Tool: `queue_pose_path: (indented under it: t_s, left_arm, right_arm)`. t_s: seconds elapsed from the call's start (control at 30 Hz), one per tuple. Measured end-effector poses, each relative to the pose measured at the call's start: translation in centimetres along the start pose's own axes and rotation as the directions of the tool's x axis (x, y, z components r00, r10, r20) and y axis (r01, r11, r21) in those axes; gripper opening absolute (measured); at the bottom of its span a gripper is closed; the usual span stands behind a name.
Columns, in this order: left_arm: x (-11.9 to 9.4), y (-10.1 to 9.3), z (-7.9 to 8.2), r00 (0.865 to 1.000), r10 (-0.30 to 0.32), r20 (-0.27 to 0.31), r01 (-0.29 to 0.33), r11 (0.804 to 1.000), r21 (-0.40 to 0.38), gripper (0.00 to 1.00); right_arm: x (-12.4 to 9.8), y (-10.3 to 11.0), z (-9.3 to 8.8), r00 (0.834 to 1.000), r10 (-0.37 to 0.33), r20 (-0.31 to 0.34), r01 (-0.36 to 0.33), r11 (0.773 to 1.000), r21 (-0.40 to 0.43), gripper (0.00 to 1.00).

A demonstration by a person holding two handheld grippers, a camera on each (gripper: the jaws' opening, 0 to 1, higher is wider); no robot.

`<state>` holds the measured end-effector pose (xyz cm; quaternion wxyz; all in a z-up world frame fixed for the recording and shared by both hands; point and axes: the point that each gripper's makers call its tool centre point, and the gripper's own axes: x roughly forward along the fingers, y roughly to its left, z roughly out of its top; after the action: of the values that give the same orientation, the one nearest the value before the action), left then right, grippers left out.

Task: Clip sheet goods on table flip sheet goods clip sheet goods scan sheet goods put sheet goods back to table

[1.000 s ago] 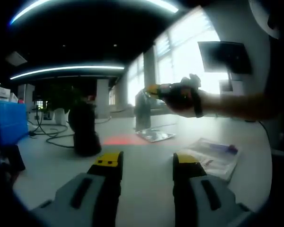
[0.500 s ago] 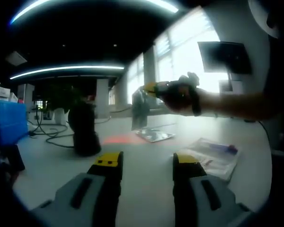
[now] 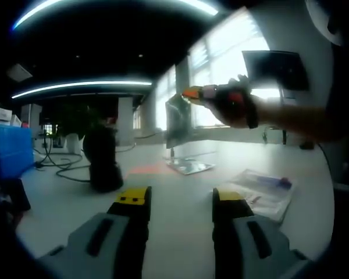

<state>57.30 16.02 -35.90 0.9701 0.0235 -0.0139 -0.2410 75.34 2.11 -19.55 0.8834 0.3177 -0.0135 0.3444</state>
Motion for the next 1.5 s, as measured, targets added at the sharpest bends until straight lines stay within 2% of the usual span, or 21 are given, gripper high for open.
queue_pose_path:
  t_s: [0.1,0.33,0.4,0.67,0.77,0.83,0.9,1.07,1.27,1.4,1.5]
  left_arm:
    - [0.0,-0.2,0.1,1.0,-0.001,0.0,0.001,1.0,0.002,0.34]
    - [0.1,-0.4,0.3,1.0,0.003,0.003,-0.003,1.0,0.003,0.34]
    - [0.1,-0.5,0.3,1.0,0.001,0.002,-0.001,1.0,0.004,0.34]
    - [0.1,-0.8,0.3,1.0,-0.002,0.001,0.002,1.0,0.008,0.34]
    - [0.1,-0.8,0.3,1.0,-0.001,0.001,0.001,1.0,0.009,0.34]
    - [0.1,-0.8,0.3,1.0,-0.001,0.0,0.001,1.0,0.01,0.34]
    - [0.1,-0.8,0.3,1.0,0.001,-0.001,-0.001,1.0,0.011,0.34]
    - [0.1,-0.7,0.3,1.0,0.003,-0.004,-0.002,1.0,0.014,0.34]
    - [0.1,-0.7,0.2,1.0,0.003,-0.007,-0.003,1.0,0.018,0.34]
    - [0.2,-0.7,0.2,1.0,0.007,-0.009,-0.007,1.0,0.021,0.34]
    - [0.2,-0.6,0.1,1.0,0.011,-0.013,-0.011,1.0,0.024,0.34]
  right_arm:
    - [-0.4,0.4,0.6,1.0,0.018,-0.008,-0.019,0.998,-0.059,0.0]
    - [-1.2,0.4,1.7,0.999,0.018,-0.032,-0.021,0.996,-0.088,0.0]
    - [-1.4,0.7,1.6,0.999,0.018,-0.042,-0.023,0.991,-0.128,0.0]
    - [-2.4,-0.1,1.6,0.998,0.005,-0.067,-0.018,0.98,-0.2,0.0]
    - [-2.7,-0.2,0.8,0.994,-0.001,-0.105,-0.028,0.963,-0.266,0.0]
    - [-2.9,-0.2,0.6,0.994,0.001,-0.112,-0.03,0.966,-0.258,0.0]
    - [-3.2,-0.7,0.3,0.991,-0.012,-0.135,-0.03,0.951,-0.307,0.0]
    - [-3.7,-0.6,-0.2,0.986,-0.005,-0.165,-0.052,0.938,-0.343,0.0]
    - [-4.2,-0.3,-0.6,0.976,0.005,-0.217,-0.104,0.887,-0.45,0.0]
    - [-4.5,0.2,-0.9,0.972,0.01,-0.233,-0.135,0.84,-0.525,0.0]
    - [-4.8,0.5,-1.4,0.968,0.015,-0.252,-0.164,0.797,-0.582,0.0]
